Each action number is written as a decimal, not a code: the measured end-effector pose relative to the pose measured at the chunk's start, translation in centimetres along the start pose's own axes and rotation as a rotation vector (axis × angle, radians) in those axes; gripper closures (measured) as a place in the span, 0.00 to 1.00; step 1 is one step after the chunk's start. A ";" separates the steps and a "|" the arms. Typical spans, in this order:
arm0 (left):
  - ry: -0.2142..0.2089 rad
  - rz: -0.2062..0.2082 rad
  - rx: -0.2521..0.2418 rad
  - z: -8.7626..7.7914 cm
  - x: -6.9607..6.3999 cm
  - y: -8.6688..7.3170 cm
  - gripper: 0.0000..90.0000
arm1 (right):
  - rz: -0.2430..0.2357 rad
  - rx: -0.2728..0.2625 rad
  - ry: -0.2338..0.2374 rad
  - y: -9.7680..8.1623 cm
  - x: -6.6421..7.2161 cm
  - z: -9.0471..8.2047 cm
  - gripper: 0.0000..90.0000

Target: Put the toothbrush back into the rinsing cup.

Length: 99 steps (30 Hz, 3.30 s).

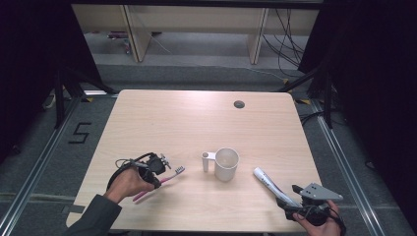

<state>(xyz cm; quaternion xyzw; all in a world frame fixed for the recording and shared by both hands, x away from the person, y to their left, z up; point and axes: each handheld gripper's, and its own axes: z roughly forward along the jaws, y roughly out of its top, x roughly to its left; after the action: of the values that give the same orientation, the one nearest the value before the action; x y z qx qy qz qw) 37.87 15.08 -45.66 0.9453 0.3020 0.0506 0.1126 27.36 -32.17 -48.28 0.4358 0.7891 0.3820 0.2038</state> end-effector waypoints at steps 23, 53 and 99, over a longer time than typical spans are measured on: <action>0.006 -0.234 -0.711 -2.4 0.5 -1.2 0.92 | -0.027 -0.012 -0.014 0.1 -0.3 0.0 0.28; 0.003 -0.264 -1.063 -3.6 -1.6 2.6 0.92 | -0.014 -0.012 -0.008 0.0 -0.3 0.0 0.28; -0.040 -0.220 -1.173 -1.0 -3.4 8.3 0.92 | 0.010 -0.005 0.001 -0.1 -0.2 -0.1 0.28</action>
<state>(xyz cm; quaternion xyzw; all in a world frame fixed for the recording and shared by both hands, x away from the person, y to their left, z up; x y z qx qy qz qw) 39.61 6.71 -42.81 0.6894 0.3174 0.1792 0.6260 27.35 -32.42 -48.24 0.4388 0.7860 0.3854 0.2028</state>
